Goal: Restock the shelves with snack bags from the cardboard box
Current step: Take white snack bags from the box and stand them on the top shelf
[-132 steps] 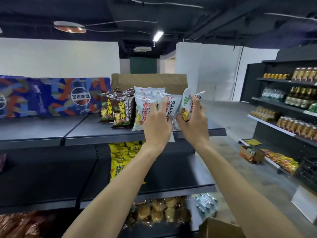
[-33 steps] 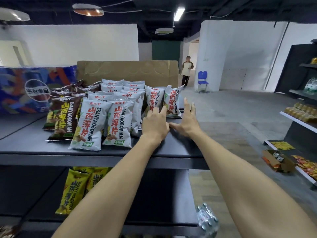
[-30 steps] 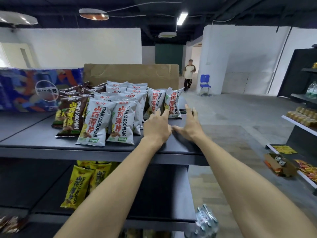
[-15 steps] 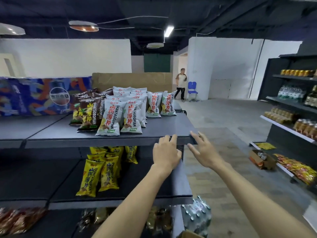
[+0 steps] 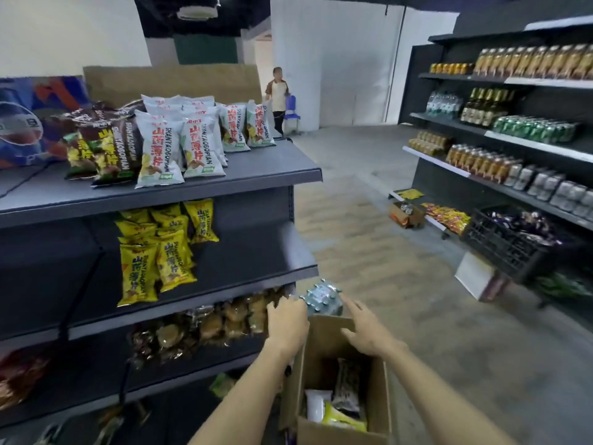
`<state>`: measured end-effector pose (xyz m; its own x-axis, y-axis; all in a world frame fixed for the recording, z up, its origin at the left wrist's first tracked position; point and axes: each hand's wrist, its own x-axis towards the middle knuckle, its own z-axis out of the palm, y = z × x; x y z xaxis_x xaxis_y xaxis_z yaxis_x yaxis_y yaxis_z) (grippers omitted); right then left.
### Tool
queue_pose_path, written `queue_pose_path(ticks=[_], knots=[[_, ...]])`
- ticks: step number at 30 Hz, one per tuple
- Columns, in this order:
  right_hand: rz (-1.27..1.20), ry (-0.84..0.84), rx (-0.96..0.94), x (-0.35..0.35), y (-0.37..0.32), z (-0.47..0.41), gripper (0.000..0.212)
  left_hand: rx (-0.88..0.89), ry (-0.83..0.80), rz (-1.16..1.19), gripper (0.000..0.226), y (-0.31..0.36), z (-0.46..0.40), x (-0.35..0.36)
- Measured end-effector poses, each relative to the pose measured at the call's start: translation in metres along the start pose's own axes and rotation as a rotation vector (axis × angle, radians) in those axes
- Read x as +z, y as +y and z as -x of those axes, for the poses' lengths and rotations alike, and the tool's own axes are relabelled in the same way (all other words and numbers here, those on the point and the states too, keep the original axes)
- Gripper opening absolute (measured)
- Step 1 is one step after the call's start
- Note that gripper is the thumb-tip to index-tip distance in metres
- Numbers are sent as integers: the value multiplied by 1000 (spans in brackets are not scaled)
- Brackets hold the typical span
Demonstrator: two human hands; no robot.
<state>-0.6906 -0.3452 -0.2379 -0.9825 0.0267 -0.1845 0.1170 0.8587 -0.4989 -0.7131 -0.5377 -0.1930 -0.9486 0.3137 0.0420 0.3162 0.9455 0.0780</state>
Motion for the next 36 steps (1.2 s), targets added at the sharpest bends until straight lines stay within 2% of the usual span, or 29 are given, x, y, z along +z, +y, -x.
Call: queue_pose_path(ticks=[3, 5, 10, 16, 20, 25, 29, 31, 34, 36], knots=[[72, -106, 108, 34, 32, 29, 86, 77, -196, 143, 37, 10, 27, 36], [96, -177, 157, 46, 51, 38, 85, 97, -326, 227, 39, 16, 39, 59], [66, -243, 226, 60, 85, 33, 83, 80, -461, 254, 19, 33, 40, 106], [40, -340, 257, 86, 111, 9, 76, 14, -595, 284, 28, 64, 17, 156], [16, -418, 239, 109, 117, -14, 69, -69, -667, 337, 35, 83, -1, 186], [10, -488, 267, 137, 120, -30, 46, -238, -751, 457, 33, 91, -7, 219], [33, -552, 320, 157, 128, -39, 59, -376, -791, 519, 39, 79, -4, 246], [62, -592, 326, 168, 133, -42, 57, -418, -781, 532, 38, 75, -6, 259], [199, -647, 241, 187, 146, -50, 46, -429, -713, 535, 36, 69, -17, 282], [343, -683, 120, 196, 154, -59, 45, -354, -691, 496, 36, 63, -24, 293]])
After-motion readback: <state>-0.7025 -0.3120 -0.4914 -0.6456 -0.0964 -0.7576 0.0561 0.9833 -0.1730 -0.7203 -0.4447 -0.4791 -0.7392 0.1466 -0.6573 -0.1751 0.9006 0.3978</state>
